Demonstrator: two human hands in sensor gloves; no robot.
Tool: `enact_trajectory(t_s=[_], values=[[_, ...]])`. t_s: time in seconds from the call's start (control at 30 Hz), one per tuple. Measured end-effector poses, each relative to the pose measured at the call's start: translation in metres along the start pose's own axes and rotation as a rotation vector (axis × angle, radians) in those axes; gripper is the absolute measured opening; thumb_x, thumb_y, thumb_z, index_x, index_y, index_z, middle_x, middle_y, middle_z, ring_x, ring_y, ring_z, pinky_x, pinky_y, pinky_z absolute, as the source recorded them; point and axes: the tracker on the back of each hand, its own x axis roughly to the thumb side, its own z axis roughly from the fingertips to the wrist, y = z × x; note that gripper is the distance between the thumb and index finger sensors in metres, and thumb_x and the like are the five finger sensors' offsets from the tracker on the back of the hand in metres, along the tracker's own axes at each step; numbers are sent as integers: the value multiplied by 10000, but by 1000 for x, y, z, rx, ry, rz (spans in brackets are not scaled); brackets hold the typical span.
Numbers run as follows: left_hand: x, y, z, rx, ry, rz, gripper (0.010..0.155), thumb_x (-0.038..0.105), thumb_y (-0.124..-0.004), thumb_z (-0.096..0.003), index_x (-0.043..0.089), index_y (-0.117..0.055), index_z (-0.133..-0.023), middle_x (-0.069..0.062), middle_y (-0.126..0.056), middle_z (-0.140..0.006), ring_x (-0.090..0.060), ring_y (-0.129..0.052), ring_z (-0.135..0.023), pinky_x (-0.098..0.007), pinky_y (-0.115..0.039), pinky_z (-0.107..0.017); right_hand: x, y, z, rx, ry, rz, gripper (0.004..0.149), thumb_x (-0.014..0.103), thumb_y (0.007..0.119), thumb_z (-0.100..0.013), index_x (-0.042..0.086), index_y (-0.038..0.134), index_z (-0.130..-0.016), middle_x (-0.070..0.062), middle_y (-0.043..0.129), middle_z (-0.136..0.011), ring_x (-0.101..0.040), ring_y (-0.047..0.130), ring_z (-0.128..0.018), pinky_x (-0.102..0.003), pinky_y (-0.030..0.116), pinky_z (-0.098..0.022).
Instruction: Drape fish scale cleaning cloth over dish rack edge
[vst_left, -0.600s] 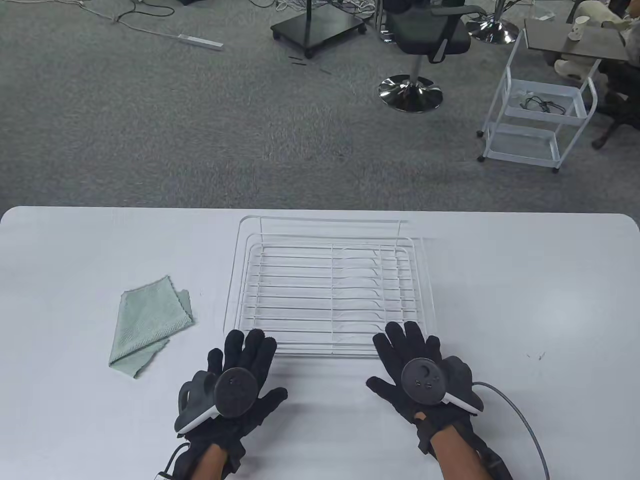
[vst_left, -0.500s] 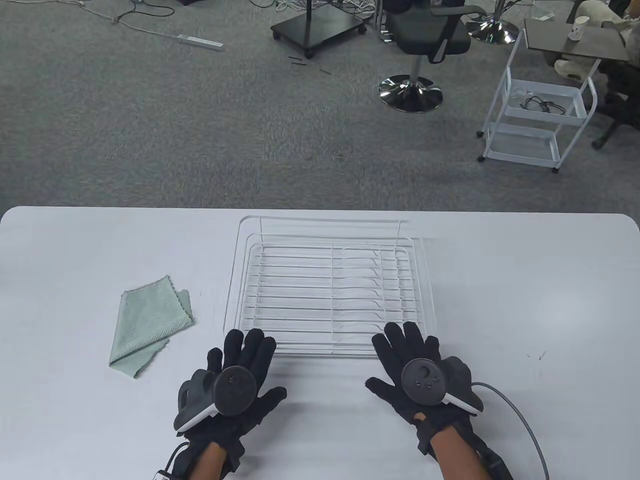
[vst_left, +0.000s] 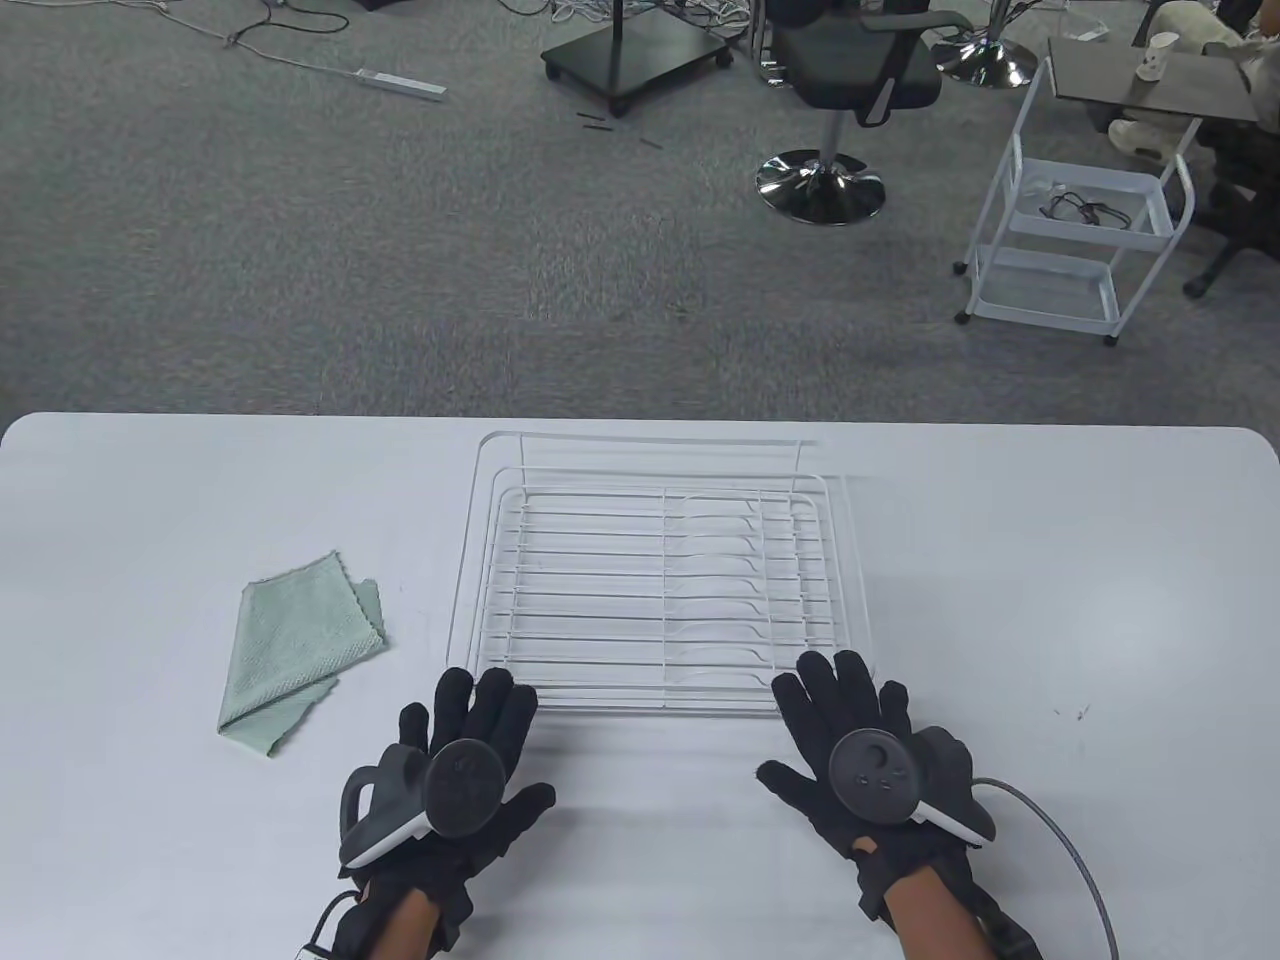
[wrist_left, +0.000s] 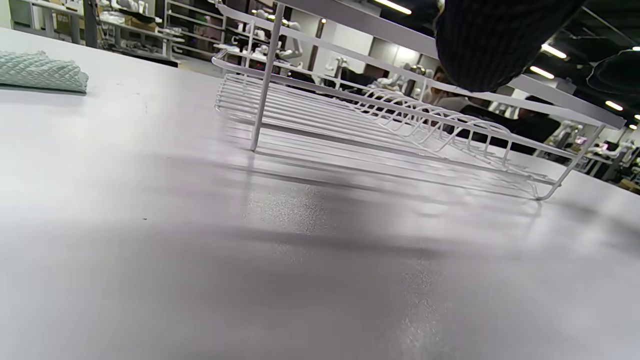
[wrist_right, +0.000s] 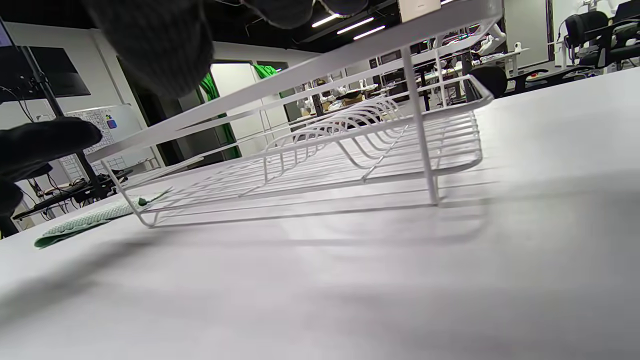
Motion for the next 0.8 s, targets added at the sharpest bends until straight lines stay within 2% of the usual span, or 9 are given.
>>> enact_trajectory(t_s=[0.2,0.33,0.4,0.57,0.6,0.63,0.67,0.8], values=[[-1,1,1,3,2,9,907,607,-729,-554,276,-173,-1190,1,-97,-1211,-354,35,-1071,-694,-137,-745,0,-2,2,-15,-7,-17,726,548,685,-598,202,337,-1134,-167,236,-1194,-461,118,-1050,-748,239,-689],[-14,9,3,42,20,42,937,611,-750,-542,272,-164,-1189,-5,-77,-1208,-357,43,-1068,-690,-132,-746,0,-2,2,-17,-8,-25,722,545,682,-600,201,339,-1135,-167,237,-1193,-463,119,-1050,-748,242,-689],[-34,18,4,74,51,57,994,655,-755,-509,263,-147,-1190,-19,-54,-1203,-359,52,-1067,-681,-122,-749,-1,-2,1,-21,-9,-27,721,544,681,-601,200,339,-1135,-168,236,-1193,-464,120,-1050,-749,243,-689],[-110,34,7,107,272,118,1120,692,-780,-463,216,-50,-1166,-64,51,-1158,-389,103,-1029,-674,-90,-733,-1,-3,1,-36,-10,-43,717,541,679,-601,200,342,-1135,-167,236,-1194,-463,121,-1051,-748,245,-690],[-134,33,9,104,344,114,1131,691,-788,-457,217,-42,-1163,-65,63,-1151,-389,107,-1025,-675,-86,-730,-1,-3,1,-38,-11,-45,715,540,679,-602,200,344,-1135,-171,237,-1194,-464,123,-1051,-748,246,-689],[-140,32,10,98,367,111,1139,690,-789,-458,209,-35,-1163,-72,70,-1148,-399,108,-1021,-678,-90,-728,-1,-3,1,-38,-11,-45,715,542,678,-602,201,344,-1135,-169,237,-1194,-464,125,-1051,-748,246,-690],[-159,25,11,65,435,136,1143,685,-793,-458,206,-29,-1160,-71,74,-1144,-399,110,-1019,-678,-89,-726,-2,-3,1,-36,-8,-47,714,540,677,-603,199,345,-1136,-171,238,-1194,-466,123,-1051,-748,246,-689],[-185,0,9,-42,538,201,1100,657,-764,-492,220,5,-1147,-39,100,-1135,-387,134,-1016,-675,-84,-727,-6,-3,1,-34,5,-59,708,538,673,-605,199,348,-1135,-173,239,-1192,-466,123,-1049,-747,248,-690]])
